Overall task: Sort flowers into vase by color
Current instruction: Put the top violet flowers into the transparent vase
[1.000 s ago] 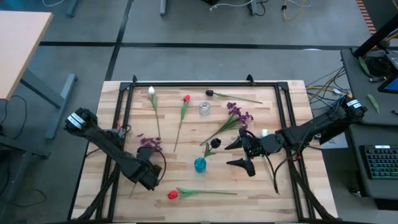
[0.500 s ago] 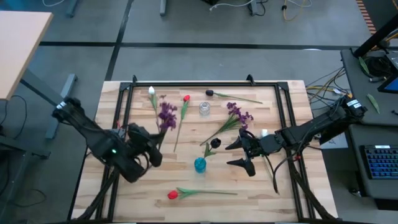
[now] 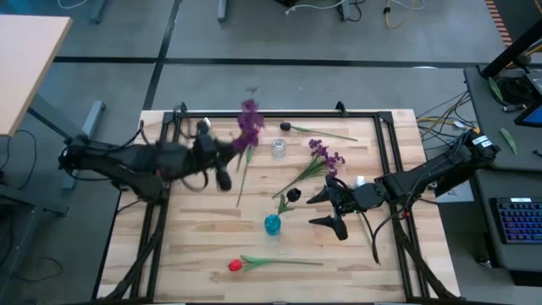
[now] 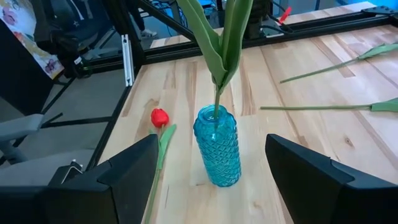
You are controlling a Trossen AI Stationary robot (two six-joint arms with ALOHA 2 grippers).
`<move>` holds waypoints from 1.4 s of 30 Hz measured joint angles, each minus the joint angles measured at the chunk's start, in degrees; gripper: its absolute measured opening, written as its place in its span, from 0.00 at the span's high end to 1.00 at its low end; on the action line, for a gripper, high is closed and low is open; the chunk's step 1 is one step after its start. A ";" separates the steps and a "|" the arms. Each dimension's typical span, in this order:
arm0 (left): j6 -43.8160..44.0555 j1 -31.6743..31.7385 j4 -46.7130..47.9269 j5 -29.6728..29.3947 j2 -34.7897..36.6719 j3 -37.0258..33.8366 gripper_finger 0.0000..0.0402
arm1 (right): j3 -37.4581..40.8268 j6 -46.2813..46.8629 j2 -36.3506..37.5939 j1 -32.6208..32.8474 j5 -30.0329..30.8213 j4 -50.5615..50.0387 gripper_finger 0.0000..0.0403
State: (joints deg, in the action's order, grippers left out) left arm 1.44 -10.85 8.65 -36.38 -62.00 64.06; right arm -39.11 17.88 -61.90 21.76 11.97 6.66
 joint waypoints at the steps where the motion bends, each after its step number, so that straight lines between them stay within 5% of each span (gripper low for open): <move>1: -3.12 2.88 -6.07 3.27 0.51 -3.00 1.00 | 0.01 -0.02 -0.01 0.00 0.02 0.00 0.28; 9: -3.95 25.31 -55.16 29.93 -3.32 -28.29 1.00 | 0.00 -0.14 -0.03 -0.02 0.04 0.19 0.29; 16: 2.63 33.84 -80.24 32.92 -13.78 -35.59 1.00 | 0.00 0.03 -0.03 -0.02 0.11 0.26 0.29; 27: 2.09 35.13 -82.11 35.71 -29.34 -27.65 1.00 | 0.00 0.69 -0.06 -0.02 1.60 0.46 0.29; 42: 3.58 35.12 -81.87 35.86 -36.00 -25.10 1.00 | 0.08 1.65 -0.10 -0.02 1.60 -0.40 0.29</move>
State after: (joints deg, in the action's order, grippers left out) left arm 5.02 24.27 -73.22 -0.52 -98.00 38.97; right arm -39.03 19.53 -62.00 21.74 13.56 6.26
